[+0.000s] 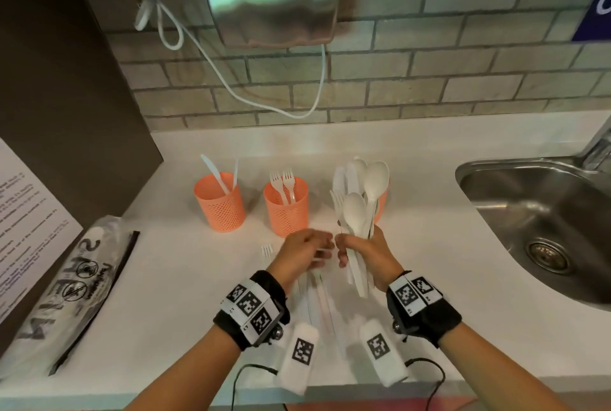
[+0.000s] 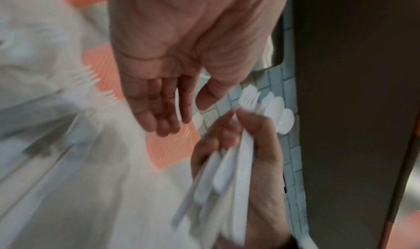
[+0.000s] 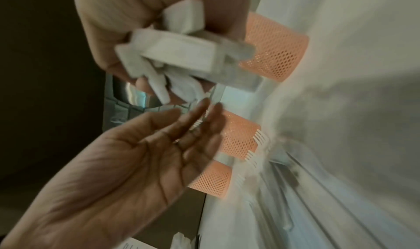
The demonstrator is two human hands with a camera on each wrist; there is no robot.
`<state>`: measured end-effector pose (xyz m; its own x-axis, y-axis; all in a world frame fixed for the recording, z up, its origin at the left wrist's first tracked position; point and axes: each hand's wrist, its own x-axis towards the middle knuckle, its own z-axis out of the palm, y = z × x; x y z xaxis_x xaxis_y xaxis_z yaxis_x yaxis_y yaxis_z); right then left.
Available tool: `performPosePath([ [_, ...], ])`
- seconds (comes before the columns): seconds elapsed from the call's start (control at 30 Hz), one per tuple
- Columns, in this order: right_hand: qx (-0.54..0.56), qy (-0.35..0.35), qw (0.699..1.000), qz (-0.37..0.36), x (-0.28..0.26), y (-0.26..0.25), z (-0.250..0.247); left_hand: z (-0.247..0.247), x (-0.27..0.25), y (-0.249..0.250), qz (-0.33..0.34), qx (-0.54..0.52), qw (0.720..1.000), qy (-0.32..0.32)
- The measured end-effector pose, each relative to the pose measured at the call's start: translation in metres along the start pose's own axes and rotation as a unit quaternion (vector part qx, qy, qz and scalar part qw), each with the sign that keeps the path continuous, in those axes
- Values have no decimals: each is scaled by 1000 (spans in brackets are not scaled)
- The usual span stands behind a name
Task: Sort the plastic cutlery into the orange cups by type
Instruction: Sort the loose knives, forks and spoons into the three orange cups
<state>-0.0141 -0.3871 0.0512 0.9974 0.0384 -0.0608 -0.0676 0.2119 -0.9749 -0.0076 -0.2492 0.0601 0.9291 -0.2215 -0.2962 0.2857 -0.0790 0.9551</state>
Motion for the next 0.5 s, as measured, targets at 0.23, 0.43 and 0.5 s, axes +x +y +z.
performPosePath([
  [0.23, 47, -109, 988, 95, -15, 5, -5, -12, 2, 46, 154, -22, 985, 74],
  [0.43, -6, -119, 987, 104, -19, 13, -4, 0, -8, 67, 254, 119, 957, 73],
  [0.5, -38, -119, 987, 96, -20, 16, -2, 2, -7, 76, 274, 209, 936, 64],
])
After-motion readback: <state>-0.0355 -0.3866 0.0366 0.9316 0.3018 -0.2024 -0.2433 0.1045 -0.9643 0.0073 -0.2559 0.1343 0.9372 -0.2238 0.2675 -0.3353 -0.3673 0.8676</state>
